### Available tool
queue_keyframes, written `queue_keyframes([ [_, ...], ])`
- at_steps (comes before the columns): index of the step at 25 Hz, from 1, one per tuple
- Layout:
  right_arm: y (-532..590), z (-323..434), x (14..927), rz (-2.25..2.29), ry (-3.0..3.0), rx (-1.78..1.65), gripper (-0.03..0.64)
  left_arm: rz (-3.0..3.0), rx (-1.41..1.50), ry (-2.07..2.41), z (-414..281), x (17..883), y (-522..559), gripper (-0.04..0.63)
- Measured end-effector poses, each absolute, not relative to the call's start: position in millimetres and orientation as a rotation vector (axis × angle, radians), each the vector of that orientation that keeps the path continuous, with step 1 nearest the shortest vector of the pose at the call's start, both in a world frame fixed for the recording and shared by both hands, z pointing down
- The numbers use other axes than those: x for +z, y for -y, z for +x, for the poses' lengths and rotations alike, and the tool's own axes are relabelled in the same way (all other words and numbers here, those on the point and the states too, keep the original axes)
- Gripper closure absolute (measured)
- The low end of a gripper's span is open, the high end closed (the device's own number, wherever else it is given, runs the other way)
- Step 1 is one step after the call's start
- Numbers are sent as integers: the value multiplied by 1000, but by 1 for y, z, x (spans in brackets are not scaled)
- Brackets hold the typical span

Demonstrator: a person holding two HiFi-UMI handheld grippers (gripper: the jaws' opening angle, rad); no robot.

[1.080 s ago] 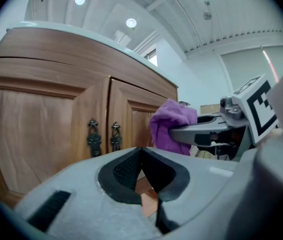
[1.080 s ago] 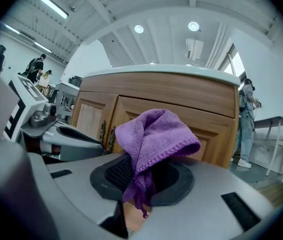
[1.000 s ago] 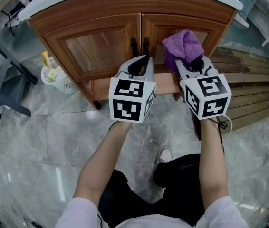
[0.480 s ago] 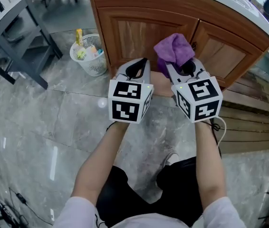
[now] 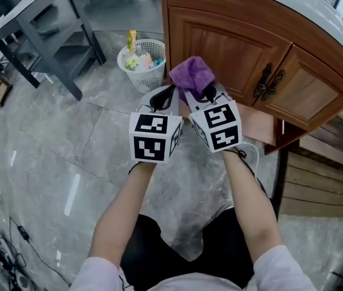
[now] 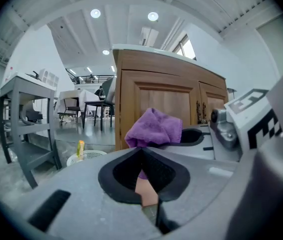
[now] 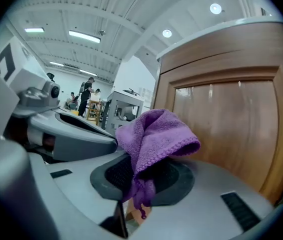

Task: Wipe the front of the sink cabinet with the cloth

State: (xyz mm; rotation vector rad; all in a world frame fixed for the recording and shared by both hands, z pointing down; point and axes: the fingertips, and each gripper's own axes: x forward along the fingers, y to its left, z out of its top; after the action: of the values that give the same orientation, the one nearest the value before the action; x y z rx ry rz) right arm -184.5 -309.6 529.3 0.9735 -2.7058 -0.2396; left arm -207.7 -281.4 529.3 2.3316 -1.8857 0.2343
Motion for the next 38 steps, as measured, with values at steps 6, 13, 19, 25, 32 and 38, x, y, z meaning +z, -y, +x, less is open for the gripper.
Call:
queue_keyframes([
  [6, 320, -222, 559, 960, 2703, -261, 544, 2266, 281, 1936, -235, 542, 271, 591],
  [13, 324, -231, 566, 986, 2690, -255, 545, 2277, 303, 1924, -230, 543, 268, 591],
  [19, 329, -207, 567, 1056, 2647, -269, 545, 2311, 283, 1885, -215, 542, 274, 591],
  [25, 333, -179, 565, 1102, 2610, -274, 544, 2354, 261, 1824, -191, 540, 282, 591],
  [32, 335, -146, 566, 1165, 2560, -272, 543, 2387, 231, 1771, -169, 537, 289, 591],
  [38, 334, -115, 562, 1216, 2519, -275, 543, 2425, 218, 1723, -148, 535, 295, 591],
])
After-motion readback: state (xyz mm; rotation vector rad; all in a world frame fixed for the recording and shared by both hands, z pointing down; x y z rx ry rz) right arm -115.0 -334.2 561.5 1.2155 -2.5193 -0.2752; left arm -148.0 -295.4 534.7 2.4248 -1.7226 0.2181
